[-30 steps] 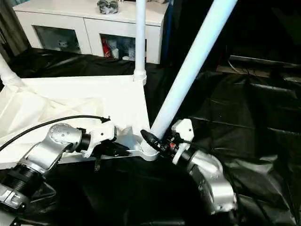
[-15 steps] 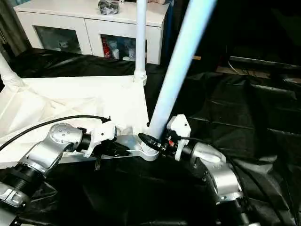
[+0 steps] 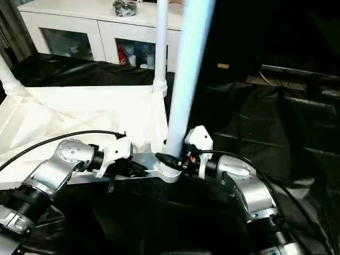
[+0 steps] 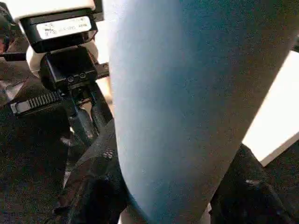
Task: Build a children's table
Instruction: Insert table leg to table base
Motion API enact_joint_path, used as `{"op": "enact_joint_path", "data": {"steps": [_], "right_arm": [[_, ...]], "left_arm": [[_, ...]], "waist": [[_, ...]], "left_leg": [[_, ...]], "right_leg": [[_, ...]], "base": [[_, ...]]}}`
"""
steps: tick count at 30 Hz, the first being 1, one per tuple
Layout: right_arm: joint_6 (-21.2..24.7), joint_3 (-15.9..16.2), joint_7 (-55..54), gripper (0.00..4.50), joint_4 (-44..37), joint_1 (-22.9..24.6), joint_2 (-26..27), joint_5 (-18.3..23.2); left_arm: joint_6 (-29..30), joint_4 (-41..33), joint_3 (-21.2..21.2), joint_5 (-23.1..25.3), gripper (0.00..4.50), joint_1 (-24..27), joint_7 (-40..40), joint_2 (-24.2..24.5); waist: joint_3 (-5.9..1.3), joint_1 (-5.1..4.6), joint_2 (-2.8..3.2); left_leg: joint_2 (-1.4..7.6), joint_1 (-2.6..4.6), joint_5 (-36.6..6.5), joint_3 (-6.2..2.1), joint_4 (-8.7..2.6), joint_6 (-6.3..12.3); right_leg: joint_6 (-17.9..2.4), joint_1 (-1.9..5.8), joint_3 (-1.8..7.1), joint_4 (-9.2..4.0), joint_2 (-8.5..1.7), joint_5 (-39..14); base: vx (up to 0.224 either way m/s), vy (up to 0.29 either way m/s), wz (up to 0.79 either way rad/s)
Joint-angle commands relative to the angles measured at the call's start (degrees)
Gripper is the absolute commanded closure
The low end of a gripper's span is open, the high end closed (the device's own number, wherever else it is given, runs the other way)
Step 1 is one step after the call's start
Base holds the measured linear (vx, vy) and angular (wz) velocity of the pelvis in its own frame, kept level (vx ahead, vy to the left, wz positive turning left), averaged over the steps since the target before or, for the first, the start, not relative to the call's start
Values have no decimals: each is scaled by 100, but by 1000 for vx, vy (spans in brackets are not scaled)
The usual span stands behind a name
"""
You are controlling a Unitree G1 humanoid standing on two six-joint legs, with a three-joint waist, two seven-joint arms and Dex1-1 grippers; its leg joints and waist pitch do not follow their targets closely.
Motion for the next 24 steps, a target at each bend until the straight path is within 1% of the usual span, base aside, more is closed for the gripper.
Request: {"op": "enact_joint_path", "data": {"steps": [1,2,3,4,7,8,10,11,12,13,15,16,18,20,21,22,23,24], "right_arm": [[225,301,104,261,367,138,-56,-179],[207,308,122,261,442,98,-46,-181],[132,314,179,261,558,45,-24,-179],[78,319,218,261,646,9,-10,-184],[-111,321,460,261,841,-64,9,-151],[-111,321,460,261,841,-64,9,-151],[-214,290,706,261,942,-115,9,-127],[-226,288,717,261,956,-121,9,-130],[-261,284,746,261,995,-138,10,-140],[-290,278,764,261,1040,-159,12,-150],[-340,236,706,261,1212,-226,67,-172],[-342,211,649,261,1276,-247,100,-179],[-384,153,439,261,1438,-303,177,-247],[-517,51,-38,261,1709,-391,313,-429],[-517,51,-38,261,1709,-391,313,-429],[-517,51,-38,261,1709,-391,313,-429],[-558,-48,-578,261,1887,-465,470,-581],[-535,-99,-826,261,1951,-501,547,-633]], "left_arm": [[1,142,-77,186,450,-92,26,63],[-33,151,-77,178,450,-98,7,55],[-90,170,-85,170,450,-113,-33,49],[-127,175,-95,168,450,-121,-65,49],[-298,177,-122,112,450,-148,-286,78],[-298,177,-122,112,450,-148,-286,78],[-376,157,-119,50,450,-179,-460,124],[-374,157,-116,47,450,-184,-464,126],[-369,157,-108,39,450,-199,-475,132],[-364,163,-98,31,450,-217,-483,136],[-262,190,-27,25,450,-271,-378,108],[-213,200,5,28,450,-292,-309,88],[-101,210,75,13,450,-326,-170,25],[174,162,196,-25,450,-386,98,-105],[174,162,196,-25,450,-386,98,-105],[174,162,196,-25,450,-386,98,-105],[456,124,323,17,450,-482,533,-268],[587,106,376,37,450,-522,729,-346]], "waist": [[-217,-11,18],[-220,-14,21],[-216,-15,11],[-212,-18,17],[-218,-18,-1],[-219,-15,5],[-237,-16,-9],[-241,-13,-3],[-245,-14,-12],[-252,-11,-4],[-255,-11,-6],[-249,-13,-6],[-244,-12,-8],[-232,-16,-2],[-232,-29,-10],[-230,-27,-15],[-228,-22,-7],[-226,-37,0]], "left_leg": [[388,-21,-1270,-137,-540,147],[388,-17,-1297,-140,-540,134],[386,-13,-1343,-139,-542,125],[384,-11,-1397,-144,-543,116],[390,-13,-1386,-144,-540,113],[395,-12,-1380,-148,-543,119],[397,-23,-1177,-139,-538,177],[397,-24,-1139,-138,-532,189],[395,-27,-1087,-133,-529,203],[394,-26,-980,-128,-523,233],[395,-24,-884,-122,-517,269],[393,-19,-911,-116,-517,270],[396,-13,-995,-118,-522,227],[394,0,-1094,-121,-529,135],[391,-8,-1124,-120,-532,119],[386,-12,-1176,-132,-535,97],[383,-15,-1184,-135,-537,90],[388,-7,-1180,-131,-539,44]], "right_leg": [[-1208,220,297,-492,-447,-1981],[-1200,220,296,-495,-449,-2027],[-1170,213,296,-507,-444,-2119],[-1146,207,297,-519,-450,-2233],[-1163,205,300,-517,-454,-2212],[-1174,206,300,-510,-456,-2185],[-1254,231,294,-473,-451,-1842],[-1279,234,295,-463,-453,-1766],[-1301,240,295,-456,-451,-1681],[-1362,246,292,-434,-447,-1491],[-1442,253,287,-414,-445,-1306],[-1478,247,285,-418,-443,-1317],[-1477,249,287,-427,-453,-1466],[-1432,229,288,-448,-456,-1683],[-1410,236,288,-451,-451,-1743],[-1347,240,285,-468,-456,-1903],[-1310,245,287,-475,-457,-1953],[-1302,218,293,-476,-454,-1955]], "base": [[0,0,0],[0,0,0],[0,0,0],[0,0,0],[0,0,0],[0,0,0],[0,0,0],[0,0,0],[0,0,0],[0,0,0],[0,0,0],[0,0,0],[0,0,0],[0,0,0],[0,0,0],[0,0,0],[0,0,0],[0,0,0]]}}
